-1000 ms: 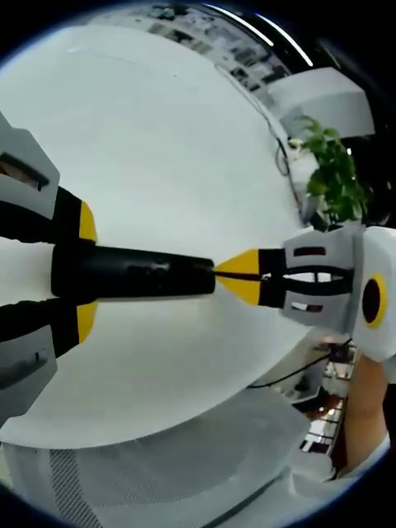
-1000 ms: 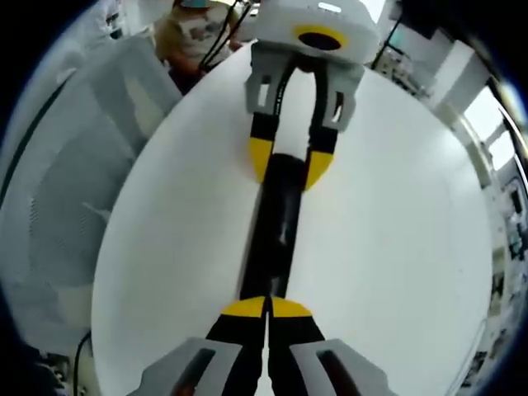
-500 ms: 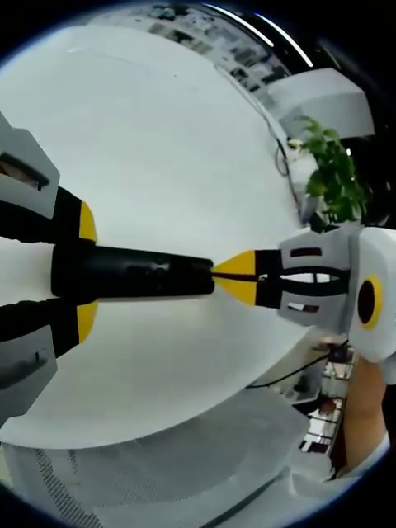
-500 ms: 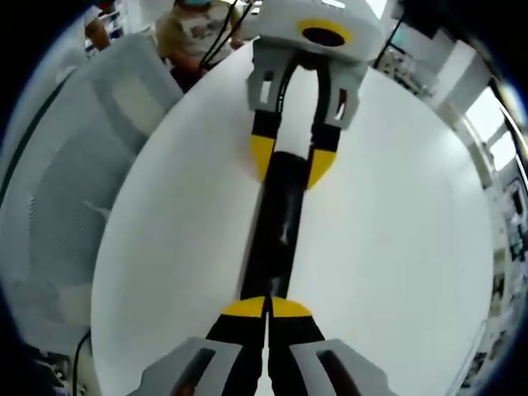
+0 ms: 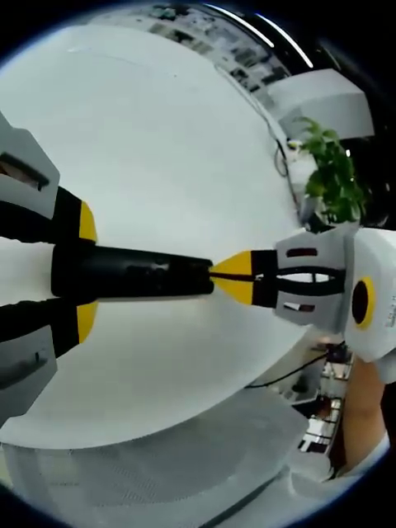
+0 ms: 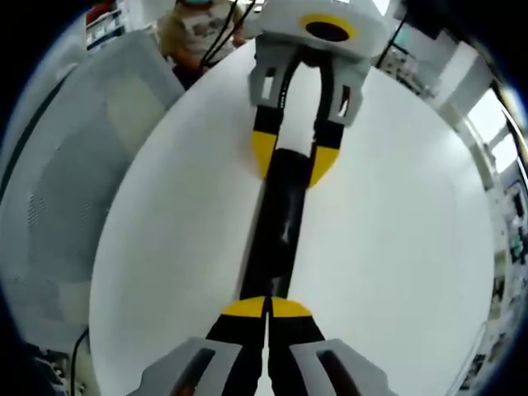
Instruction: Press the specified remote control buttons in sequence, fully releasing each button before pressing the next.
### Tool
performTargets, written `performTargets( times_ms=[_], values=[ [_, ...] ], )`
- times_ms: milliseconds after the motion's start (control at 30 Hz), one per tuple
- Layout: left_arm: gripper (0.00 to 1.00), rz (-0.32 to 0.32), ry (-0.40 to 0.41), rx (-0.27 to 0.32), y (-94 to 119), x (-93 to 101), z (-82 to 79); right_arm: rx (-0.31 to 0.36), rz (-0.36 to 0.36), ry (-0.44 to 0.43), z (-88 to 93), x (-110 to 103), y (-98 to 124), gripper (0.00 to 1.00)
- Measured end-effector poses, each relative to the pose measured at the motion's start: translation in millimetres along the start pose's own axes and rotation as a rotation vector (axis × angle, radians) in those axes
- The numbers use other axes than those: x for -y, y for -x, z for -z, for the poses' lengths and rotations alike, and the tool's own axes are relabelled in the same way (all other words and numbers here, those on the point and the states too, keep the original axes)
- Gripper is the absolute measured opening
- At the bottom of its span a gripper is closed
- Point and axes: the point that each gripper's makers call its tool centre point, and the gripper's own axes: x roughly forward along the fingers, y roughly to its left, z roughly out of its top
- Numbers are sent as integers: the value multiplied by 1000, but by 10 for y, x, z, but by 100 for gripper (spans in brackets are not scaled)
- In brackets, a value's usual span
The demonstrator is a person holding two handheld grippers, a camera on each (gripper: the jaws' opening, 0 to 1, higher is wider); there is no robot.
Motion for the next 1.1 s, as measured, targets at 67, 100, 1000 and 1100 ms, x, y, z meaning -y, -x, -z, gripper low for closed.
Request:
performTargets(
  times_ms=[67,100,1000,1100],
  values=[
    [24,0,1,1,0,-1,1,-1,-1,4,1,0,-2,0],
    [24,0,1,2,0,-1,1,-2,-1,6,1,1,-2,0],
    [24,-4,11,20,3,-3,20,-71,3,37,-2,10,-33,0],
    [24,-4,12,20,5,0,20,-106,-1,61,-9,9,-46,0]
  ],
)
